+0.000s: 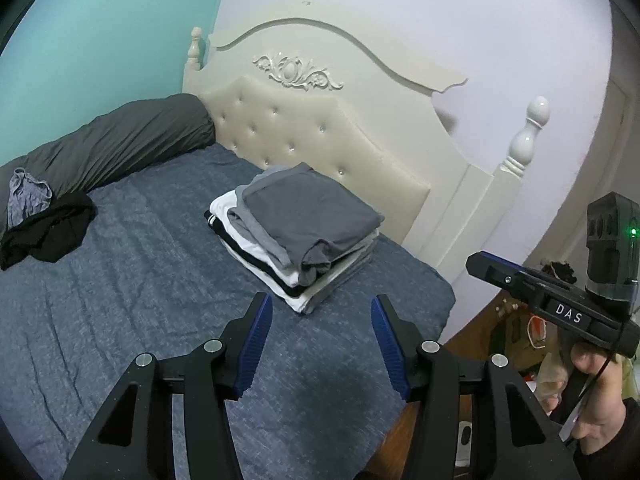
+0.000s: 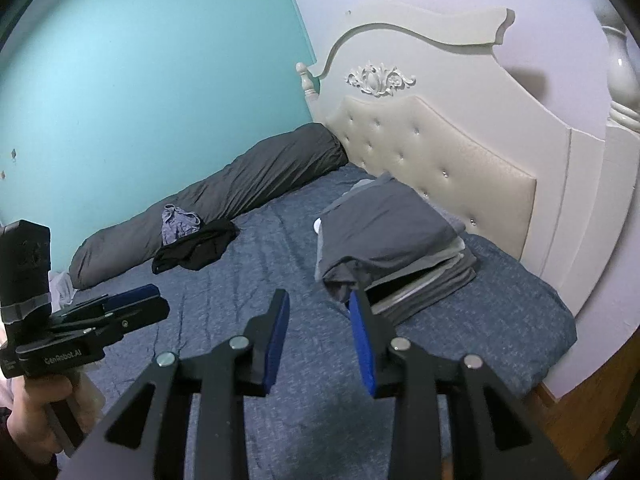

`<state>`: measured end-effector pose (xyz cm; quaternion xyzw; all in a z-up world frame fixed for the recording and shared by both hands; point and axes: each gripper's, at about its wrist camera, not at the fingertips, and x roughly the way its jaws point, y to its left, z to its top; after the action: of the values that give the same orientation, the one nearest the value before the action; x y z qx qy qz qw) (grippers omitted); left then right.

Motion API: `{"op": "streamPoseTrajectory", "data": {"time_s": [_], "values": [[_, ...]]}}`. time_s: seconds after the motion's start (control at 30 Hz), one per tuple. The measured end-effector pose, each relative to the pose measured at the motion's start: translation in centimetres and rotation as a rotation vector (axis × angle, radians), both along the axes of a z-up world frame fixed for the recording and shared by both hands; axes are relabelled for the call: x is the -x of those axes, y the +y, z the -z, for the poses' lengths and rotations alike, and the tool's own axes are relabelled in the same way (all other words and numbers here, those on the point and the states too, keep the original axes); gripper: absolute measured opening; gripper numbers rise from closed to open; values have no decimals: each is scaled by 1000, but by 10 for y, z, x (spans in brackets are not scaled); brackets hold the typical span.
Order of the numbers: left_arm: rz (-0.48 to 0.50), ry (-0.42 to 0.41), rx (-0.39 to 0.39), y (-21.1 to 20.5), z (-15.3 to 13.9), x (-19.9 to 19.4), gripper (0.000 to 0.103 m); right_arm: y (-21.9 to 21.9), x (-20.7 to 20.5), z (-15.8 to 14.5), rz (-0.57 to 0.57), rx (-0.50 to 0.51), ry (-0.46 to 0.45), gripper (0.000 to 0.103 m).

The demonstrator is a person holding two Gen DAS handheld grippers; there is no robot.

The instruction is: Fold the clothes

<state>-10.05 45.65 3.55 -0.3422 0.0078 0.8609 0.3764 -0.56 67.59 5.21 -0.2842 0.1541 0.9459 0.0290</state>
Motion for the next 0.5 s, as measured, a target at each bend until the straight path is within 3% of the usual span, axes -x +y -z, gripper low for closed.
{"op": "streamPoseTrajectory", "data": {"time_s": [0.23, 0.4, 0.5], "values": [[9, 6, -17, -17, -6, -22, 59, -19, -22, -3, 3, -1, 4, 32], [-2, 18, -25, -29, -10, -33, 65, -28, -37, -7, 18, -8, 14, 46], [-7, 24, -25, -36, -12, -39, 66, -35, -47, -8, 19, -8, 18, 47]]}}
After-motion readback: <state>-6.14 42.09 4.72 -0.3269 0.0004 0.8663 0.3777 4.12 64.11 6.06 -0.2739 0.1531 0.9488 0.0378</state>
